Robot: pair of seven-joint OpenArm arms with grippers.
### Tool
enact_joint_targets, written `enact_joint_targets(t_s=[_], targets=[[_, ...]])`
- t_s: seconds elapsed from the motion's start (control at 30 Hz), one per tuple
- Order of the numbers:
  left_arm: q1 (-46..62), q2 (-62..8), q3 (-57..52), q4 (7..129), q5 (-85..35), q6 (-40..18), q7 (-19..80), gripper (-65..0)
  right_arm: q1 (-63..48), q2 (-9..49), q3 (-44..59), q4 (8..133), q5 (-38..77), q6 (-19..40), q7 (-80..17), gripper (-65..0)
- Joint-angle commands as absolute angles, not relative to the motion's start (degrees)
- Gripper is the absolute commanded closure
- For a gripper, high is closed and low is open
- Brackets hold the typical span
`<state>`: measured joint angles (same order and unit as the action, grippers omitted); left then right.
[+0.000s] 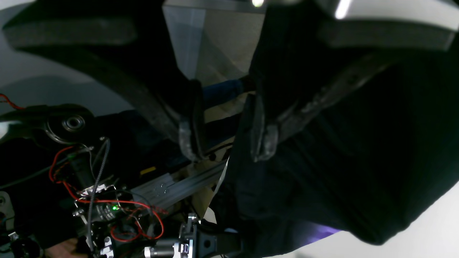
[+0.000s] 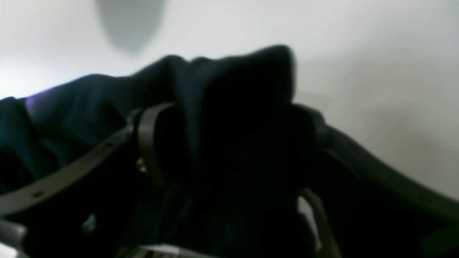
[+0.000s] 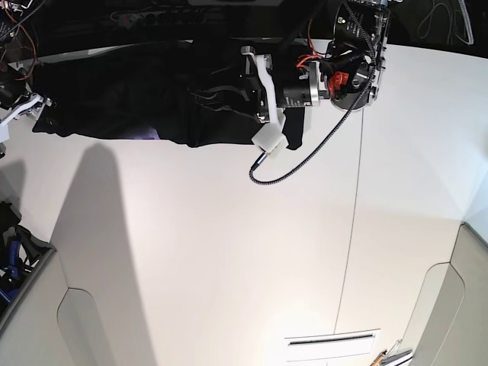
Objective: Fold the T-shirt properly
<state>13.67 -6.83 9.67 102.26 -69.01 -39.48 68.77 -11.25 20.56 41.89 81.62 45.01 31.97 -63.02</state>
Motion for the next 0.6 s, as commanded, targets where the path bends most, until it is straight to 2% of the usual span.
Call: enact_joint_targets(t_s=[0.0, 0.07, 0.1, 0.13, 0.27, 0.3, 0.4, 0.5, 0.57], targets=[[13.3, -6.8, 9.7, 103.2, -70.7, -40.0, 67.9, -24.7, -11.0, 21.2, 42.3, 82.3, 45.5, 32.2, -62.8, -44.1], [13.3, -6.9, 9.7, 103.2, -70.7, -40.0, 68.0, -24.7, -11.0, 21.1, 42.3, 82.3, 45.5, 32.2, -63.0, -44.0], [13.3, -6.9, 9.6, 103.2, -70.7, -40.0, 68.0, -24.7, -11.0, 21.1, 42.3, 82.3, 45.4, 32.2, -63.2, -42.3], [13.3, -6.9, 9.2, 103.2, -70.7, -40.0, 68.1, -24.7, -11.0, 21.2, 42.3, 82.3, 45.5, 32.2, -63.4, -37.7], [13.3, -6.9, 5.5, 103.2, -70.6, -40.0, 70.5, -24.4, -11.0, 21.2, 42.3, 82.3, 45.5, 32.2, -64.5, -3.7], [13.4, -7.4, 4.1, 103.2, -70.6, -40.0, 71.1, -23.2, -11.0, 21.2, 42.3, 82.3, 45.5, 32.2, -64.5, 0.0], [13.6, -10.2, -1.0, 103.2, -70.6, -40.0, 71.4, -14.3, -11.0, 21.2, 42.3, 82.3, 45.6, 32.2, -64.5, 0.0], [14.2, -12.4, -7.5, 103.2, -66.8, -40.0, 71.1, 0.0, -11.0, 21.2, 42.3, 82.3, 48.4, 32.2, -65.1, 0.0], [15.2, -12.9, -11.6, 103.1, -62.0, -40.0, 70.1, 0.0, -11.0, 21.2, 42.3, 82.7, 51.6, 32.4, -66.8, 0.0]])
